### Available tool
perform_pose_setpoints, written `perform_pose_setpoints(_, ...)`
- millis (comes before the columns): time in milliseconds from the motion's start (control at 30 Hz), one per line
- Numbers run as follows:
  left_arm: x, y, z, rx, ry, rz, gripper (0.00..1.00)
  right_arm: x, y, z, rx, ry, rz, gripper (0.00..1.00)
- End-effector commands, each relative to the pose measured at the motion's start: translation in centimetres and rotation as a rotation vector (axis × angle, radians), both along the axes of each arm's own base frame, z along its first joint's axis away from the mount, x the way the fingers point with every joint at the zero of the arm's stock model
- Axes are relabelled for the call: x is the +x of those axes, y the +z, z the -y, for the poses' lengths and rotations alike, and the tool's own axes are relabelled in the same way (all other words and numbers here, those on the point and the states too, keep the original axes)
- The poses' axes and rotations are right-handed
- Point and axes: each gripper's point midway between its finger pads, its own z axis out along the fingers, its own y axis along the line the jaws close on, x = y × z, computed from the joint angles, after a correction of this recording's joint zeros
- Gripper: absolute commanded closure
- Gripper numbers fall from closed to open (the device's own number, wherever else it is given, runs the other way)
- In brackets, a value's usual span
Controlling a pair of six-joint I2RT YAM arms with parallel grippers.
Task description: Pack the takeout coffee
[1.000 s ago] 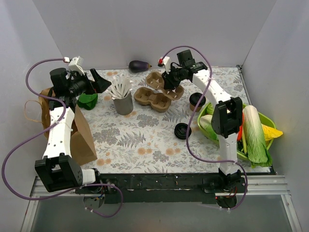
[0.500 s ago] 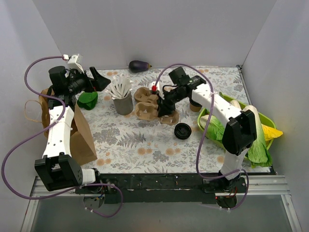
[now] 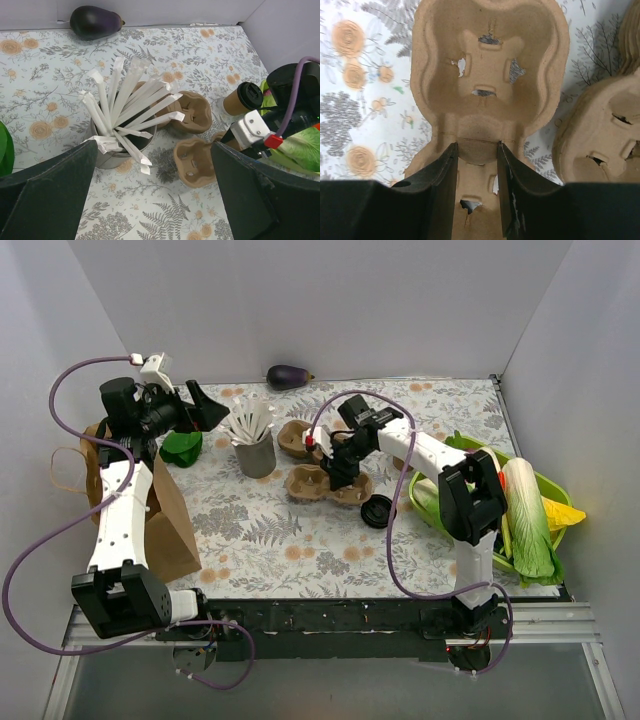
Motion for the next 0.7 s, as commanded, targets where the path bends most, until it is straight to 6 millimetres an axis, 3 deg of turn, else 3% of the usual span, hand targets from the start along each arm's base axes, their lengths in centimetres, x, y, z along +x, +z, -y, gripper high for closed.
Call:
perform_pose_setpoints(0, -1.4, 2.8, -0.2, 0.046, 0.004, 0.076, 0.02, 3.7, 1.2, -0.3, 0.003, -0.036, 0.147, 0.99)
perform_pose_setpoints(133, -1.5, 2.7, -0.4, 0.064, 0.013, 0.079, 0.02, 6.4, 1.4, 0.6, -0.012, -0.131, 0.207, 0.99)
perform_pose_setpoints(267, -1.8, 2.7, -0.4, 0.067, 0.010, 0.078, 0.02, 6.4, 3.0, 1.4, -0.006, -0.159, 0.204, 0.99)
perform_pose_setpoints(300, -1.8, 2.7, -0.3, 0.067, 0.008, 0.078, 0.02, 5.5, 2.8, 1.9, -0.024, -0.148, 0.173, 0.99)
perform_pose_setpoints(333, -1.9, 2.7, -0.2, 0.065, 0.002, 0.077, 0.02, 4.6, 4.0, 1.9, -0.003, -0.137, 0.170, 0.99)
perform_pose_setpoints(400, -2.0, 2.5, -0.1, 0.061, -0.005, 0.072, 0.02, 2.3, 3.7, 2.7, -0.022, -0.116, 0.121, 0.99)
perform_pose_setpoints(433, -2.2, 2.6, 0.0, 0.060, -0.007, 0.075, 0.02, 1.4, 5.2, 2.9, 0.005, -0.102, 0.131, 0.99)
perform_pose_setpoints(500, -2.3, 2.0, 0.2, 0.049, -0.016, 0.068, 0.02, -1.0, 4.7, 3.8, 0.006, -0.084, 0.093, 0.99)
perform_pose_setpoints(533, -2.4, 1.9, 0.3, 0.042, -0.017, 0.068, 0.02, -2.1, 6.5, 4.0, 0.050, -0.062, 0.114, 0.99)
perform_pose_setpoints(567, -2.5, 2.1, 0.5, 0.034, -0.024, 0.081, 0.02, -3.8, 5.5, 4.7, 0.040, -0.043, 0.082, 0.99)
perform_pose_setpoints(667, -2.7, 2.0, 1.1, -0.011, -0.048, 0.078, 0.02, -6.8, 6.3, 6.3, 0.053, 0.006, 0.100, 0.99)
